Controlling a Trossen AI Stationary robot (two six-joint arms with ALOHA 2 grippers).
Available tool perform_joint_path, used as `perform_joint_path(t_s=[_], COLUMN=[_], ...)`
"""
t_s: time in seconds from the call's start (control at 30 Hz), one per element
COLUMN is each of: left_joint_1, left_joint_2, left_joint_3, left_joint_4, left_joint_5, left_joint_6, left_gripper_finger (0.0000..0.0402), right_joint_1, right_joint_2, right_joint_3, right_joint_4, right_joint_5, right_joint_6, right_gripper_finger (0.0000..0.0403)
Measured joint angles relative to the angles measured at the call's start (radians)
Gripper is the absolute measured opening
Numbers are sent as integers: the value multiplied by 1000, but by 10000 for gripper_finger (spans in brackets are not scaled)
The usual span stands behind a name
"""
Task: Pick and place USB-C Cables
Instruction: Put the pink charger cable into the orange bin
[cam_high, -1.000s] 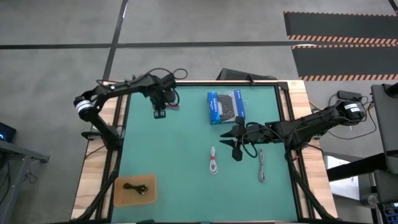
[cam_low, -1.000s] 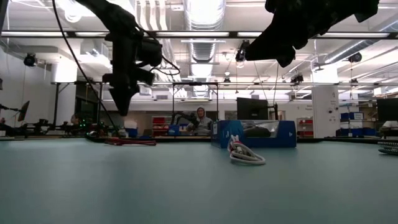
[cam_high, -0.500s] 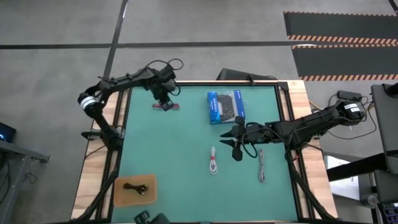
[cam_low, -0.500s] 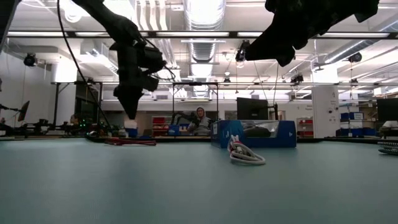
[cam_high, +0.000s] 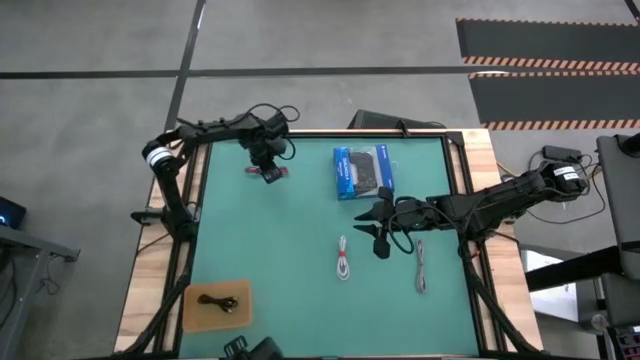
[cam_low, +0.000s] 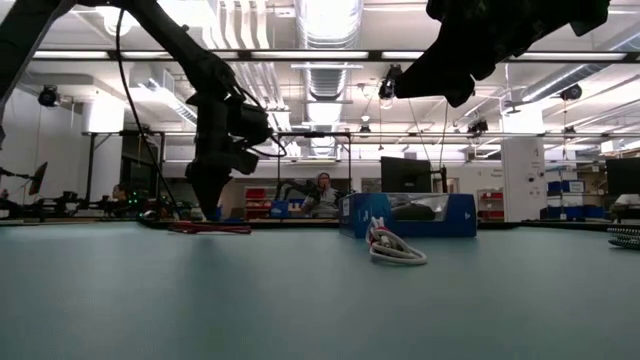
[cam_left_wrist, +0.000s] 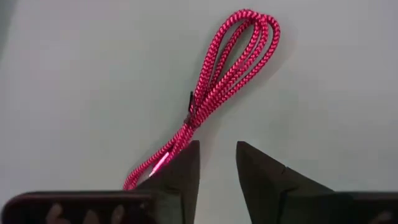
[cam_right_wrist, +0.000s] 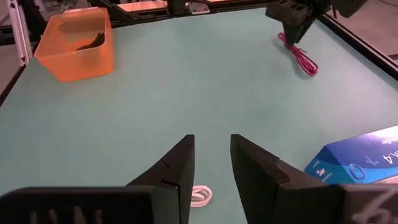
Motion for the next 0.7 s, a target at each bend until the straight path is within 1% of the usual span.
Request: perform_joint_path(t_s=[0.2, 0.37, 0.5, 0.7], left_joint_1=[0, -2, -2, -2], left_joint_2=[1, 1, 1, 0], left_joint_3=[0, -2, -3, -18], left_joint_4=[69, 99, 100, 103], left_joint_5=[-13, -14, -14, -17], left_joint_6=[21, 4, 12, 8], left_gripper_finger=[142, 171, 184, 185], right_joint_1=[0, 0, 0, 0], right_joint_2=[0, 0, 0, 0], right_joint_3=[0, 0, 0, 0], right_joint_4=[0, -1, -1, -1], right_joint_5=[0, 0, 0, 0], right_joint_6=[0, 0, -9, -13], right_gripper_finger=[100, 103, 98, 97])
